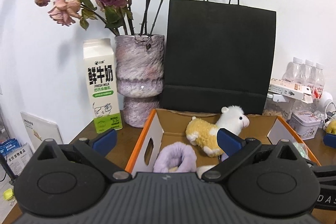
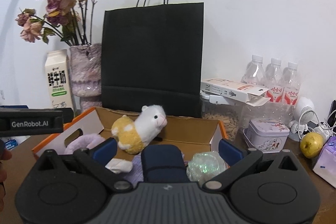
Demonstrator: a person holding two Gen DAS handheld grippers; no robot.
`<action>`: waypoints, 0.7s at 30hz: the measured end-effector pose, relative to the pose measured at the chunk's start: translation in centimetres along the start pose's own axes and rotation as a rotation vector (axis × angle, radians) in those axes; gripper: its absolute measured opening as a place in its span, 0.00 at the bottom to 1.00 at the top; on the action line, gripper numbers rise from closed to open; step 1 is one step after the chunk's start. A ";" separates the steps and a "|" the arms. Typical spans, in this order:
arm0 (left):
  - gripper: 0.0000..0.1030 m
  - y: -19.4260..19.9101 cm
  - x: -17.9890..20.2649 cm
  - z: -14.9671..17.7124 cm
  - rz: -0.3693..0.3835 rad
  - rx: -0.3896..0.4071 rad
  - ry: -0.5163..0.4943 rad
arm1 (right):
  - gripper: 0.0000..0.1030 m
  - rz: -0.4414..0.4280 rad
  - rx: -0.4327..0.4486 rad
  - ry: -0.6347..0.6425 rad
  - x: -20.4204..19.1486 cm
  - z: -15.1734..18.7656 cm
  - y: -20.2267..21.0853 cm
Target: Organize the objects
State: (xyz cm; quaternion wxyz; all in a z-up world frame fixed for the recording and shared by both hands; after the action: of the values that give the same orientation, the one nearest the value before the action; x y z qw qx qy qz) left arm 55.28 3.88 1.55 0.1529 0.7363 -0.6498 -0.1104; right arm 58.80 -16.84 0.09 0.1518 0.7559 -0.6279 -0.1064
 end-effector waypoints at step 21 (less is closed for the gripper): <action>1.00 10.3 -0.8 3.7 0.030 -0.051 -0.020 | 1.00 -0.034 -0.023 0.004 -1.5 3.1 10.3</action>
State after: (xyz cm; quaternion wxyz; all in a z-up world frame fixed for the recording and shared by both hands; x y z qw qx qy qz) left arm 44.32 3.22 1.84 0.1669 0.7214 -0.6591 -0.1319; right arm 47.97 -17.36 0.94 0.1599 0.7647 -0.6135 -0.1149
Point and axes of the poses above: each gripper's, at about its wrist camera, not at the fingertips, and y roughly against the way its jaws point, x to its right, z to its underside, the point moved 8 cm from there along -y, roughly the way its jaws point, and after that the axes turned 3 degrees about z, right-handed, at the moved point
